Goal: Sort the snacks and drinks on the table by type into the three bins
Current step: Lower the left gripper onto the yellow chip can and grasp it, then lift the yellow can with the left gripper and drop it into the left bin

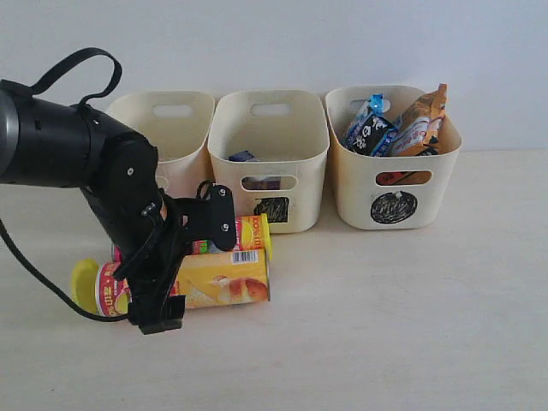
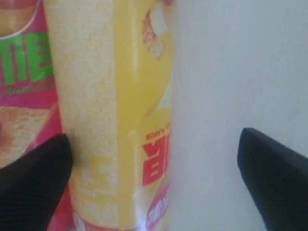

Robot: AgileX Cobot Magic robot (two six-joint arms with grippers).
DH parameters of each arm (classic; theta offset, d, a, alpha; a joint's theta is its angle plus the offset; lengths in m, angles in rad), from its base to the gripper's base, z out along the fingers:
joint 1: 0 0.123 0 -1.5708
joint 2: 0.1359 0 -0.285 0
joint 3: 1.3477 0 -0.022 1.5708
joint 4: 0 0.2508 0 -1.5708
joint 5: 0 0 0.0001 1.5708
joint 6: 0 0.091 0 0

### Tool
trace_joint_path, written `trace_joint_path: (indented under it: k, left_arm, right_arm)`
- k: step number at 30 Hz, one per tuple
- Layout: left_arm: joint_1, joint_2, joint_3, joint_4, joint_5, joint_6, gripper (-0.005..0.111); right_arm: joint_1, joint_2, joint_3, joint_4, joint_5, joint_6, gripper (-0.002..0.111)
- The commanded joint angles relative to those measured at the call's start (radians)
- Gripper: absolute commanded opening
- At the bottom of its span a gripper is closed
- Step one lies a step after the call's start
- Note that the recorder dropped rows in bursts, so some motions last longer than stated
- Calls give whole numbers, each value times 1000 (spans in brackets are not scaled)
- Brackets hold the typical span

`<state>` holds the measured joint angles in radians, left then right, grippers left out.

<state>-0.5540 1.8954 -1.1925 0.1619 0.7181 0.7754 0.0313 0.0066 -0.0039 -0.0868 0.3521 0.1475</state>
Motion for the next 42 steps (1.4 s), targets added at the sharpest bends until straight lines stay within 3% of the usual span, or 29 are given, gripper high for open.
trace_joint_path:
  k: [1, 10, 14, 21, 35, 42]
  left_arm:
    - [-5, 37, -2, -12, -65, 5, 85]
    - [-5, 76, -2, -12, -108, 5, 80]
    - [-5, 75, -4, -5, -112, 5, 57]
    - [-5, 50, -7, -6, -58, 5, 4]
    - [-5, -202, -7, -8, 102, 5, 4]
    - [15, -345, -7, 12, 17, -94, 4]
  right_arm:
    - [1, -7, 4, -2, -4, 0, 0]
    - [1, -7, 4, -2, -4, 0, 0]
    - [1, -7, 4, -2, -4, 0, 0]
    - [1, -7, 4, -2, -4, 0, 0]
    - [1, -7, 4, -2, -4, 0, 0]
    - [1, -7, 4, -2, -4, 0, 0]
